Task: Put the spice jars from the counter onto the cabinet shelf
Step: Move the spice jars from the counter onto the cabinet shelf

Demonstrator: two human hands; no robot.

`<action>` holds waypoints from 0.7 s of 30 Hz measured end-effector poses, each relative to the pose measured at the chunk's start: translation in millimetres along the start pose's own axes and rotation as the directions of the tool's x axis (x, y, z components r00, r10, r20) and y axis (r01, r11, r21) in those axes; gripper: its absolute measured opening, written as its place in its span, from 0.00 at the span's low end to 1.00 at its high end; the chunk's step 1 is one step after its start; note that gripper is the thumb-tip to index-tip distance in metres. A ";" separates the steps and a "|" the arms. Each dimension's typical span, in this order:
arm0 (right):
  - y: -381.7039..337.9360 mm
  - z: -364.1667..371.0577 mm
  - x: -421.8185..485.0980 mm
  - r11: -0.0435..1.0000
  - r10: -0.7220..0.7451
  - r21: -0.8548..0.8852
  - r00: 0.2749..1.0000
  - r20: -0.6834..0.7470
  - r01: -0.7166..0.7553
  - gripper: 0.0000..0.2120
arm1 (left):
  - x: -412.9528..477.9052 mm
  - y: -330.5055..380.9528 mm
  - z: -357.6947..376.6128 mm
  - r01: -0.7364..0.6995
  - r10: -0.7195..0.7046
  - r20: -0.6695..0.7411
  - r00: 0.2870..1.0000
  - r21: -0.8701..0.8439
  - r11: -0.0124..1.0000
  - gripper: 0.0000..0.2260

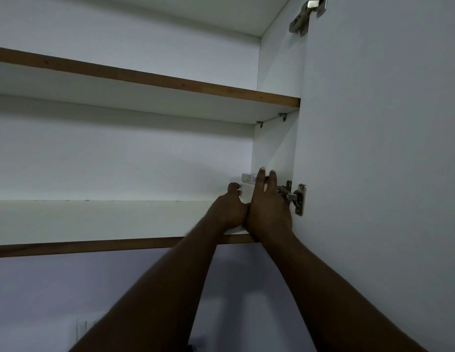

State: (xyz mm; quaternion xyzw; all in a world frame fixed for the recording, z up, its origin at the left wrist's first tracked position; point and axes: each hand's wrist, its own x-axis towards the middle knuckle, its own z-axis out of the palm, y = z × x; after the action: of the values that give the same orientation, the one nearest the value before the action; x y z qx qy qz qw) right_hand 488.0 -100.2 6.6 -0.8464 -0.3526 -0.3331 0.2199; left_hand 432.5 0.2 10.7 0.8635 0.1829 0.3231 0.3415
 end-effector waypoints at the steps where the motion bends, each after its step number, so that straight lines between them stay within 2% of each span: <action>1: -0.5 -0.2 -0.8 1.000 0.005 0.011 1.000 -0.003 -0.005 0.49 | 0.4 0.0 -0.1 0.000 0.000 0.016 1.000 -0.002 1.000 0.33; 4: -3.3 -4.1 -7.2 1.000 0.008 0.024 0.999 -0.031 -0.007 0.49 | -3.0 1.2 -1.8 -0.001 0.003 0.058 0.998 -0.021 1.000 0.35; 7: -5.5 -10.4 -16.9 1.000 -0.014 0.001 0.999 -0.047 0.014 0.51 | -12.9 2.6 -3.8 -0.015 0.015 0.025 1.000 0.006 1.000 0.38; 10: -13.2 -18.5 -36.1 0.997 -0.078 -0.025 0.997 -0.020 0.077 0.53 | -33.1 2.3 -14.0 0.013 -0.010 -0.029 1.000 0.102 0.995 0.39; 13: -27.3 -30.8 -65.1 0.990 -0.135 0.025 0.988 -0.073 0.137 0.40 | -69.8 5.3 -29.8 -0.062 0.075 -0.117 0.990 0.107 0.992 0.31; 17: -46.6 -35.2 -112.5 0.961 -0.180 0.177 0.966 -0.185 0.213 0.23 | -144.4 -9.0 -35.2 -0.293 0.280 -0.354 0.892 0.018 0.956 0.11; 19: -57.6 -25.6 -148.3 0.947 -0.233 0.196 0.964 -0.129 0.255 0.19 | -184.3 -33.5 -32.3 -0.294 0.286 -0.371 0.884 0.036 0.955 0.05; 21: -66.6 -8.1 -191.4 0.948 -0.262 0.190 0.965 0.020 0.254 0.20 | -221.5 -69.8 -25.8 -0.213 0.214 -0.302 0.929 0.038 0.976 0.03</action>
State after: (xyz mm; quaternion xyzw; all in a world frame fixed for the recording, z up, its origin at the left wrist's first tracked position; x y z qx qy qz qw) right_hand 333.9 -147.7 -116.4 -0.7761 -0.4946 -0.3053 0.2444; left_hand 247.7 -57.6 -120.2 0.8187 0.1391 0.4872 0.2703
